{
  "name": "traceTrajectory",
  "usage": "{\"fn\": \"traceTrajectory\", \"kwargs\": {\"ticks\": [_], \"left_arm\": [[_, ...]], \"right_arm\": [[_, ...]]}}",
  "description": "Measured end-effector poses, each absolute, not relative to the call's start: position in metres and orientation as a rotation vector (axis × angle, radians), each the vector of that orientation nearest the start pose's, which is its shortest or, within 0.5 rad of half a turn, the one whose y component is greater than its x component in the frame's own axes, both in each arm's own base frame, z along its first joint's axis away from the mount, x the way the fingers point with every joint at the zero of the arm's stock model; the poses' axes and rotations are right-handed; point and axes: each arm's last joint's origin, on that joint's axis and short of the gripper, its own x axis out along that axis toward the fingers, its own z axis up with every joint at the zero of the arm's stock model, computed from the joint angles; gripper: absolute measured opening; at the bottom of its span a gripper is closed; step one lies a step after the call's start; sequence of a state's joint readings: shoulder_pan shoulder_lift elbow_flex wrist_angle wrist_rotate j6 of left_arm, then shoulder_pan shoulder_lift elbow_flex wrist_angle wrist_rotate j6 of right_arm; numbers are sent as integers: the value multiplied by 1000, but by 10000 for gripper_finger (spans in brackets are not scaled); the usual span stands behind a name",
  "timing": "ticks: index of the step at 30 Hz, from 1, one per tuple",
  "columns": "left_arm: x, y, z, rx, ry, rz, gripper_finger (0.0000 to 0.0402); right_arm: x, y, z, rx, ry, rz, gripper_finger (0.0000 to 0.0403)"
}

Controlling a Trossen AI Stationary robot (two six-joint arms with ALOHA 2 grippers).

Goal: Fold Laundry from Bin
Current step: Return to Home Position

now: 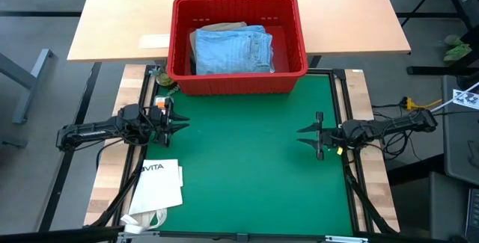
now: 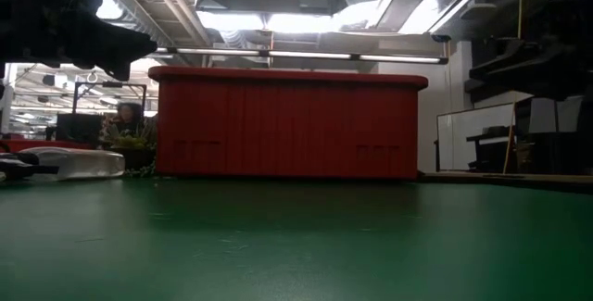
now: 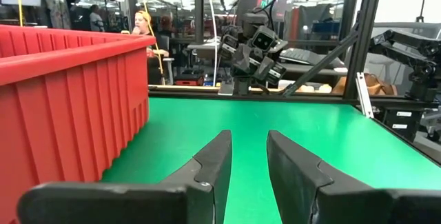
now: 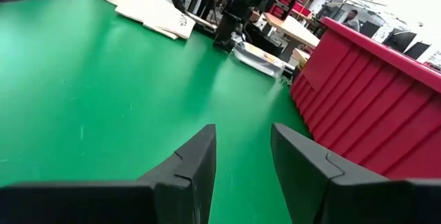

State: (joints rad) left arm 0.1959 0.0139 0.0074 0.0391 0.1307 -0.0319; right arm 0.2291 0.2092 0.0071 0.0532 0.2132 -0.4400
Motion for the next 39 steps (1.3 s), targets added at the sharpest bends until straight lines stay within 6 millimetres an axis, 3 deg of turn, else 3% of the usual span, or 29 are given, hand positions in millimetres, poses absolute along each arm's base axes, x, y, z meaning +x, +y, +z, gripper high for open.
{"fn": "traceTrajectory", "kwargs": {"ticks": [23, 27, 35, 39], "left_arm": [[97, 15, 169, -11, -30, 65, 88], [97, 15, 168, -11, -29, 65, 74], [97, 15, 168, -5, -29, 65, 10], [97, 15, 168, 45, -27, 65, 3]], "right_arm": [[107, 18, 154, -510, 142, 10, 137], [107, 18, 154, -541, 142, 12, 110], [107, 18, 154, -605, 144, 18, 16], [107, 18, 154, -668, 144, 23, 9]]}}
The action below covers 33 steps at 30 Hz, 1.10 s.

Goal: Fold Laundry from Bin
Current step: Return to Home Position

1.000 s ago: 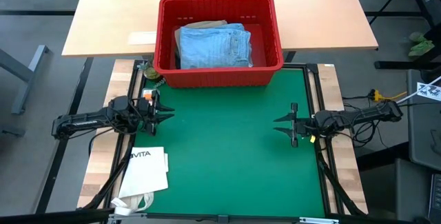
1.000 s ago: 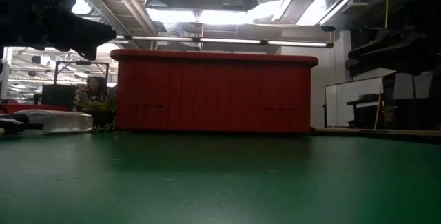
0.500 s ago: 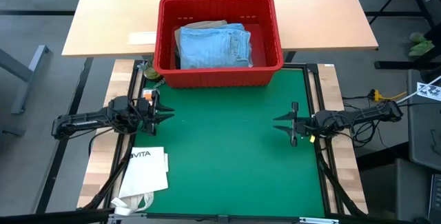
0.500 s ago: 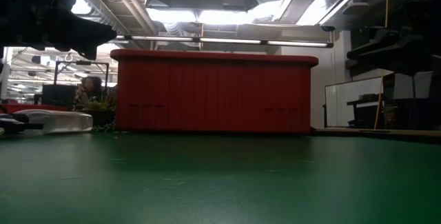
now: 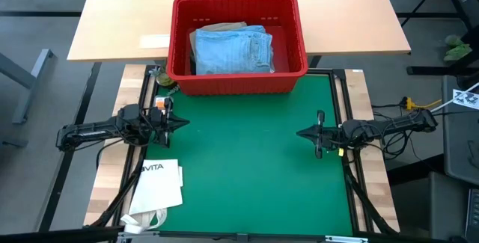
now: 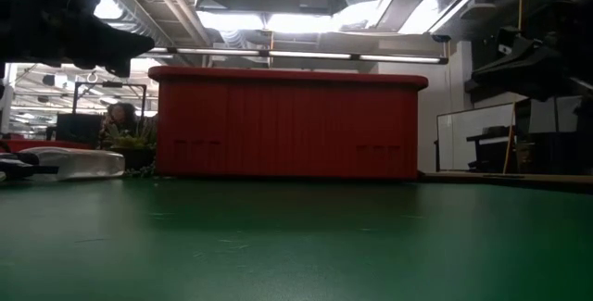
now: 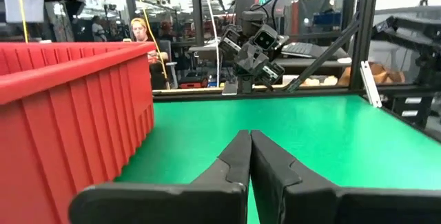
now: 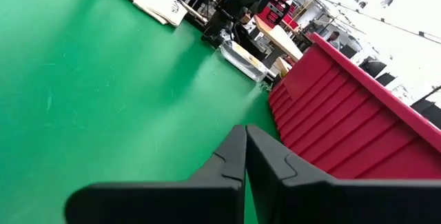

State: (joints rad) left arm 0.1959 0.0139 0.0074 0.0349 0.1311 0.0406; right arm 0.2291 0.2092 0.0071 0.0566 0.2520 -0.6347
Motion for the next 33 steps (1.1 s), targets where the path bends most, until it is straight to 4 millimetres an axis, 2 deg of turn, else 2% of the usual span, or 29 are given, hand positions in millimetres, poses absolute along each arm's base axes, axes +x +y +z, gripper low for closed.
{"fn": "traceTrajectory", "kwargs": {"ticks": [4, 13, 21, 33], "left_arm": [[97, 15, 168, 92, -25, 66, 1], [97, 15, 168, 113, -24, 67, 1], [97, 16, 168, 112, -23, 82, 1], [97, 16, 168, 113, -24, 83, 1]], "right_arm": [[107, 18, 154, -678, 144, 24, 18], [107, 18, 154, -679, 145, 25, 3], [107, 18, 154, -671, 145, 24, 22], [107, 18, 154, -669, 145, 25, 24]]}}
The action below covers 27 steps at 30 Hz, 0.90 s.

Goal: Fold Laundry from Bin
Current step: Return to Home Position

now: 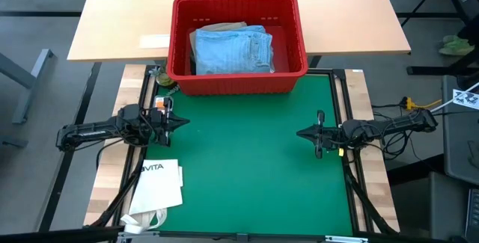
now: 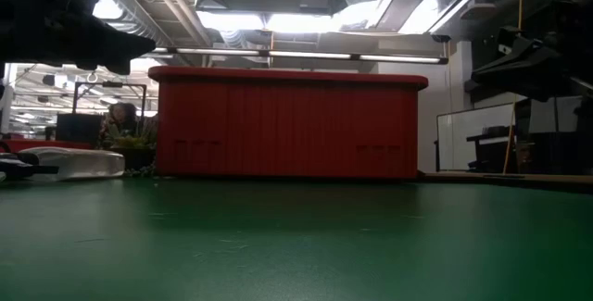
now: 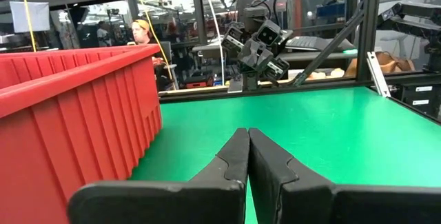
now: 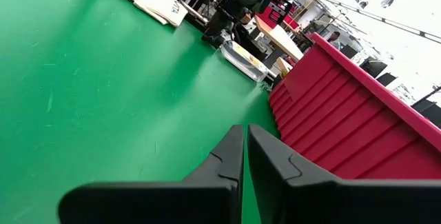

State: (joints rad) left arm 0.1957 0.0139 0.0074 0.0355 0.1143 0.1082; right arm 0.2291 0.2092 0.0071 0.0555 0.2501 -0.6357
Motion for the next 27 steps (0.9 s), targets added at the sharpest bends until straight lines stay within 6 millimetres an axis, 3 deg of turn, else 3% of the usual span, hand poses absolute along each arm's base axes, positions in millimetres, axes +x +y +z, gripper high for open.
{"fn": "traceTrajectory", "kwargs": {"ticks": [17, 27], "left_arm": [[97, 16, 168, 113, -25, 84, 1], [97, 16, 169, 113, -27, 84, 1]], "right_arm": [[107, 18, 154, -668, 144, 26, 24], [102, 13, 163, -643, 52, -14, 24]]}}
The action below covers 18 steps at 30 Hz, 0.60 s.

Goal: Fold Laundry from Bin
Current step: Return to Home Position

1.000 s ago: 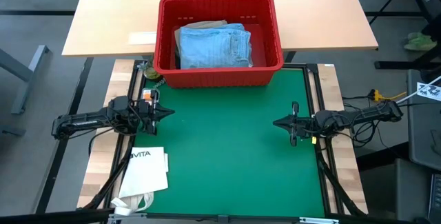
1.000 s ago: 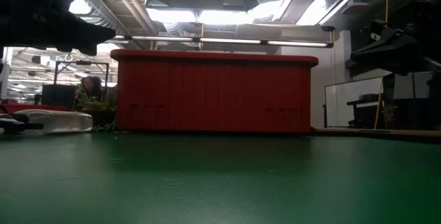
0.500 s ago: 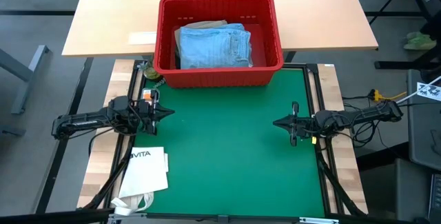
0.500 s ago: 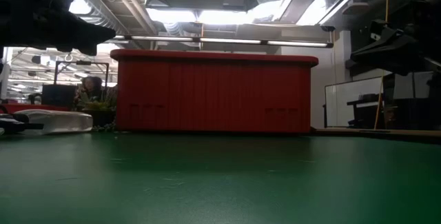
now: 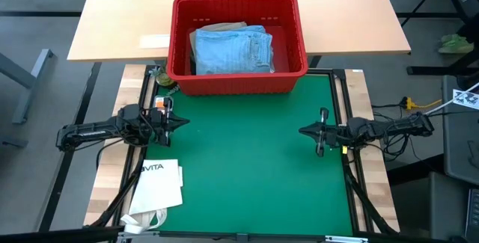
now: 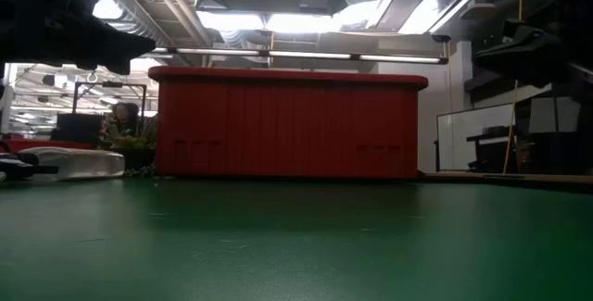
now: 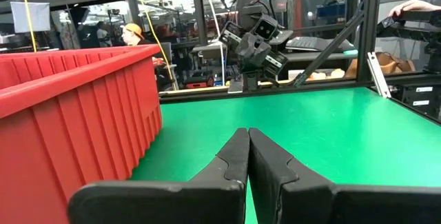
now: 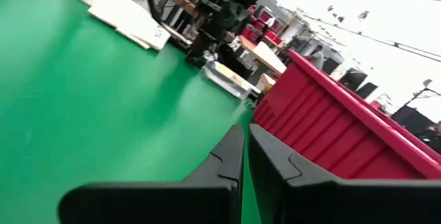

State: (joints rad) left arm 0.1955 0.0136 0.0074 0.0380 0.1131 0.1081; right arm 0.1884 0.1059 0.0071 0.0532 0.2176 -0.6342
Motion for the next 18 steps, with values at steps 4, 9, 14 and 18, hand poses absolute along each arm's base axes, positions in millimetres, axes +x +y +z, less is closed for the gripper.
{"fn": "traceTrajectory", "kwargs": {"ticks": [4, 9, 14, 18], "left_arm": [[97, 16, 169, 113, -27, 84, 1], [97, 16, 169, 113, -27, 84, 1], [97, 16, 169, 113, -27, 84, 1], [97, 16, 169, 113, -27, 84, 1]], "right_arm": [[101, 9, 165, -636, 32, -64, 24], [98, 3, 169, -629, 9, -132, 24], [97, 0, 171, -624, -12, -163, 24], [97, 1, 171, -625, -10, -159, 24]]}}
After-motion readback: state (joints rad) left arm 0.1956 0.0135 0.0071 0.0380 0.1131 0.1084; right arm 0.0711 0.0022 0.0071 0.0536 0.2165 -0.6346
